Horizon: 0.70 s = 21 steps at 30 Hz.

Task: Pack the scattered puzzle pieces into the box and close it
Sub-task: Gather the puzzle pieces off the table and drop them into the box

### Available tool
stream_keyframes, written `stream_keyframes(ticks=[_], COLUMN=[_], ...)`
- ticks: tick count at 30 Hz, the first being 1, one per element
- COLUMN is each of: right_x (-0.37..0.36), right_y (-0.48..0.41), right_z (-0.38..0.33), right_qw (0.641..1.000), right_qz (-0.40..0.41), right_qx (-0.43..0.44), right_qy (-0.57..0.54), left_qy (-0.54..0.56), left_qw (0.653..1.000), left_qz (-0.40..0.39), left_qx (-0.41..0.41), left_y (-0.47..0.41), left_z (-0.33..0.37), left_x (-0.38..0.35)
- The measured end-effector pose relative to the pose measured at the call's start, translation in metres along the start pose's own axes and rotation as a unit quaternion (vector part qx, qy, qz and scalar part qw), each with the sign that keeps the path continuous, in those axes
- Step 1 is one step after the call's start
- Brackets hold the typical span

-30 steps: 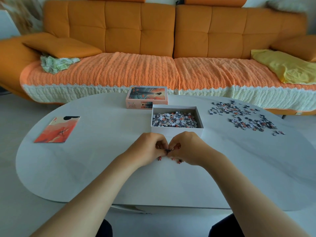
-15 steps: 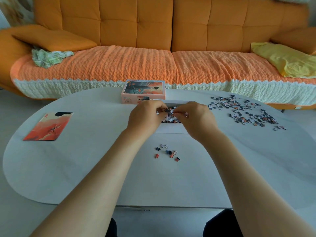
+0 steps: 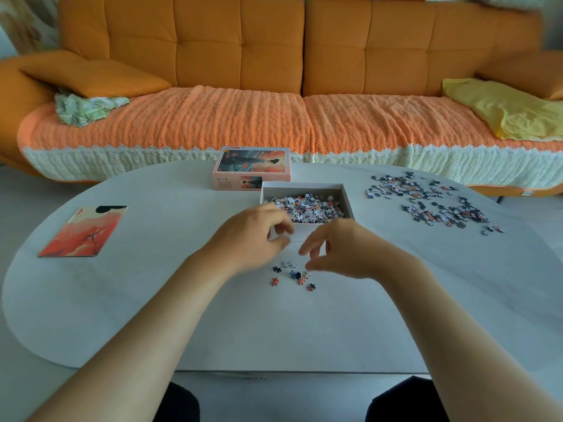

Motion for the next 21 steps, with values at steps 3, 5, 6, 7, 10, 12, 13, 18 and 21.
stream_keyframes(ticks=[3, 5, 6, 7, 10, 12, 13, 18, 21], right_x=[-0.010, -0.012, -0.012, -0.013, -0.016, -0.018, -0.018, -0.017, -0.015], right_y=[0.006, 0.008, 0.009, 0.009, 0.007, 0.005, 0.004, 0.004, 0.003], right_z=[-0.003, -0.006, -0.007, -0.008, -0.012, -0.012, -0.012, -0.015, -0.017], right_qw=[0.999, 0.999, 0.999, 0.999, 0.997, 0.997, 0.997, 0.998, 0.999], right_qz=[-0.048, -0.039, -0.030, -0.023, -0.015, -0.012, -0.011, -0.011, -0.010], right_qx=[-0.011, -0.021, -0.030, -0.039, -0.061, -0.072, -0.073, -0.059, -0.049], right_qy=[0.005, -0.001, -0.010, -0.021, -0.034, -0.033, -0.030, -0.014, 0.010], left_qy=[-0.013, -0.032, -0.031, -0.019, 0.031, 0.046, 0.048, 0.000, -0.043], left_qw=[0.992, 0.985, 0.984, 0.986, 0.989, 0.988, 0.988, 0.991, 0.991], left_qz=[-0.114, -0.156, -0.157, -0.149, -0.128, -0.126, -0.126, -0.125, -0.125], left_qx=[0.054, 0.073, 0.074, 0.073, 0.073, 0.076, 0.077, 0.038, 0.016], left_y=[0.017, 0.025, 0.028, 0.029, 0.031, 0.032, 0.032, 0.030, 0.027], left_z=[-0.007, -0.013, -0.015, -0.016, -0.015, -0.013, -0.012, -0.008, -0.004], left_x=[-0.008, -0.012, -0.013, -0.013, -0.015, -0.016, -0.016, -0.014, -0.015])
Point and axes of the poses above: each hand's wrist, its own y-axis away from the middle knuckle, its own x-axis out of the back of the hand, z = x × y, the point moved 3 cm from there along -y, towards the middle knuckle, and after that the axes turned 10 degrees about y, right-handed, at the moved point
